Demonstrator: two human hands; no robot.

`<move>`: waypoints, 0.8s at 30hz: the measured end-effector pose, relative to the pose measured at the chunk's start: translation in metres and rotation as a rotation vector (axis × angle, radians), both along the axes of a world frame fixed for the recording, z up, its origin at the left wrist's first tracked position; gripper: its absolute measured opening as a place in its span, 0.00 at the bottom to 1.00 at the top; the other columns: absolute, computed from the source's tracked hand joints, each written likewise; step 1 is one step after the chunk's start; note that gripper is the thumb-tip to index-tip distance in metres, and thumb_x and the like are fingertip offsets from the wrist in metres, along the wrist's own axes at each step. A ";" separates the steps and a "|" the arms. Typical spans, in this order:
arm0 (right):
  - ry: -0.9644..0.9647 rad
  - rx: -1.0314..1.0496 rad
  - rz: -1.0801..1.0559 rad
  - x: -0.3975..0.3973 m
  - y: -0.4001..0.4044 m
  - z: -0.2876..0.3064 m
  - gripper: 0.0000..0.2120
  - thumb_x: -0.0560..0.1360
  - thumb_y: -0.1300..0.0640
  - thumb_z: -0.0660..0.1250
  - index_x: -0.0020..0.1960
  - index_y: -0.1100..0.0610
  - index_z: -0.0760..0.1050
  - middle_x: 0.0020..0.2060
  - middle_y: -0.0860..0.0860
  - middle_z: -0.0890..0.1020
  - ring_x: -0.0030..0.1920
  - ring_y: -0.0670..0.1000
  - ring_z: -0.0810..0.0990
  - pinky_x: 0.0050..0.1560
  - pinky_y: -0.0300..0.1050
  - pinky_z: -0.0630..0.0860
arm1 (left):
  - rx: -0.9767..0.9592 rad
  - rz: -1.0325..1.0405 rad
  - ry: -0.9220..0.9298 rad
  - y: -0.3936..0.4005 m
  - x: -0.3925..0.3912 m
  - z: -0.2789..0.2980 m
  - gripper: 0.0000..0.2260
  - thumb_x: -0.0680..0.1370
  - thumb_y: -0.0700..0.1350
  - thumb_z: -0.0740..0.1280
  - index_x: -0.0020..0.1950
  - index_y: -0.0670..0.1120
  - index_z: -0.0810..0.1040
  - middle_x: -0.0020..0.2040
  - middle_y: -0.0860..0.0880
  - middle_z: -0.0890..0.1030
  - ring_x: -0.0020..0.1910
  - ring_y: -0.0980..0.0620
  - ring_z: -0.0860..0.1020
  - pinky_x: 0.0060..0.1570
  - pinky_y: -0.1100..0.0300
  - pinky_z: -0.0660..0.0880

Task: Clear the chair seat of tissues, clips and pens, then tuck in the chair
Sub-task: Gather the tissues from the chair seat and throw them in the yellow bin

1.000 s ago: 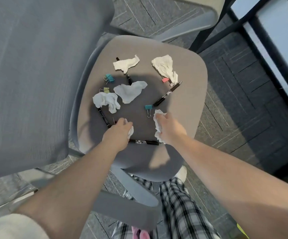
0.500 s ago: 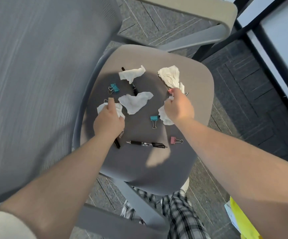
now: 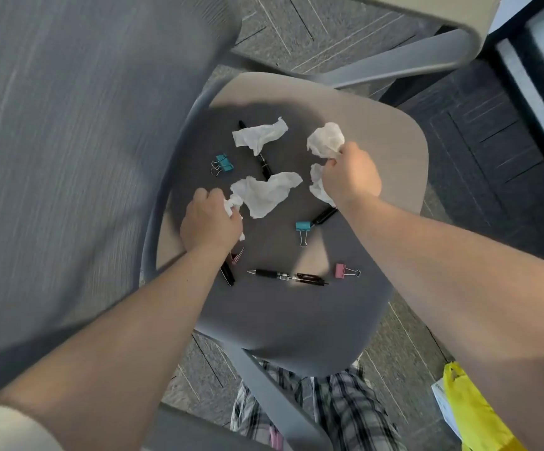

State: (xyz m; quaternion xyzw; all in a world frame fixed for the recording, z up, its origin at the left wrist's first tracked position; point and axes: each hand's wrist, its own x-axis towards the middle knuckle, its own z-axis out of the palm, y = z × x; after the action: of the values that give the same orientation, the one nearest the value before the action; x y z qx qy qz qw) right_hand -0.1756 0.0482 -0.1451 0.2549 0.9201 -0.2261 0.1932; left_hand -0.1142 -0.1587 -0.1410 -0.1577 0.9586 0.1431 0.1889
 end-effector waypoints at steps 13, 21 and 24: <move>0.121 -0.047 0.637 -0.037 -0.060 0.004 0.16 0.74 0.55 0.60 0.60 0.59 0.71 0.76 0.55 0.59 0.73 0.60 0.57 0.67 0.53 0.66 | 0.290 -0.307 -0.030 0.019 -0.023 -0.017 0.20 0.72 0.44 0.69 0.61 0.38 0.73 0.68 0.43 0.69 0.67 0.41 0.67 0.63 0.47 0.70; 0.105 -0.004 0.619 -0.031 -0.074 -0.019 0.11 0.74 0.62 0.62 0.56 0.59 0.69 0.57 0.55 0.76 0.60 0.59 0.69 0.46 0.50 0.69 | 0.188 -0.389 -0.008 0.021 -0.015 -0.026 0.14 0.73 0.41 0.67 0.54 0.36 0.70 0.52 0.37 0.75 0.51 0.36 0.73 0.45 0.46 0.70; 0.171 -0.008 0.566 -0.023 -0.067 -0.017 0.10 0.73 0.62 0.63 0.53 0.59 0.70 0.52 0.55 0.78 0.57 0.58 0.70 0.42 0.49 0.66 | 0.236 -0.373 0.008 0.025 -0.013 -0.020 0.14 0.73 0.39 0.68 0.55 0.37 0.68 0.51 0.37 0.76 0.50 0.35 0.73 0.42 0.46 0.70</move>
State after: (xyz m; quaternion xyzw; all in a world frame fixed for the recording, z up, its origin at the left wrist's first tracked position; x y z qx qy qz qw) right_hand -0.1988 -0.0191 -0.1624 -0.0325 0.9666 -0.1878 0.1711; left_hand -0.1274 -0.1336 -0.1614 0.0460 0.9486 0.2175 0.2254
